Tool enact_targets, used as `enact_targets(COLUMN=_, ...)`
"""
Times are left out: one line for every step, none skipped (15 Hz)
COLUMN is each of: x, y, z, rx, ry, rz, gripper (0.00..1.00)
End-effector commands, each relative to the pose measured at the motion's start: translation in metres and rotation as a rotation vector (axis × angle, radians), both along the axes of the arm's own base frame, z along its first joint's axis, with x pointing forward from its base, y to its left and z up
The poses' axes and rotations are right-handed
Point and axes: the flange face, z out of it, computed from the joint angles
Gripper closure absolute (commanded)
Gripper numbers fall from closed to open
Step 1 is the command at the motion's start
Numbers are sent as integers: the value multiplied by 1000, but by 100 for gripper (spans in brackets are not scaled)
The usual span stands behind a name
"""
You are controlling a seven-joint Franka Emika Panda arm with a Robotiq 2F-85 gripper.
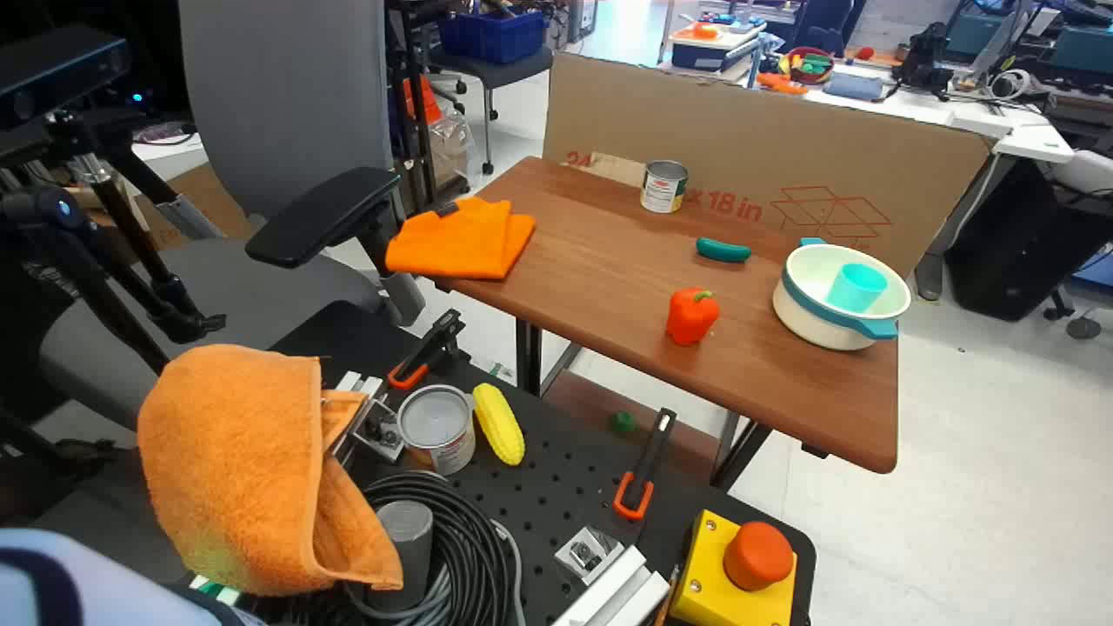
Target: Remove the blue cup from the pot
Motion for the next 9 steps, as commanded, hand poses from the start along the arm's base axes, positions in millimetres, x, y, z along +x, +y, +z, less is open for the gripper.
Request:
enact_targets(x=0, y=0, z=1, rx=0, ry=1, rz=0, gripper=0)
enact_targets(x=0, y=0, z=1, rx=0, ry=1, rz=0, gripper=0)
enact_targets(x=0, y=0, z=1, rx=0, ry=1, rz=0, gripper=0)
enact_targets(x=0, y=0, z=1, rx=0, ry=1, rz=0, gripper=0)
enact_targets(x=0, y=0, z=1, rx=0, ry=1, rz=0, gripper=0)
enact_targets(x=0, y=0, z=1, rx=0, ry=1, rz=0, gripper=0)
enact_targets(x=9, y=-7, z=0, rx=5, ry=-4, rz=-18, gripper=0)
enact_targets(x=17, y=-15, z=-1, rx=5, ry=-2, rz=-30, gripper=0)
enact_targets(x=26, y=-26, z=-3, rx=8, ry=-3, rz=-49, gripper=0)
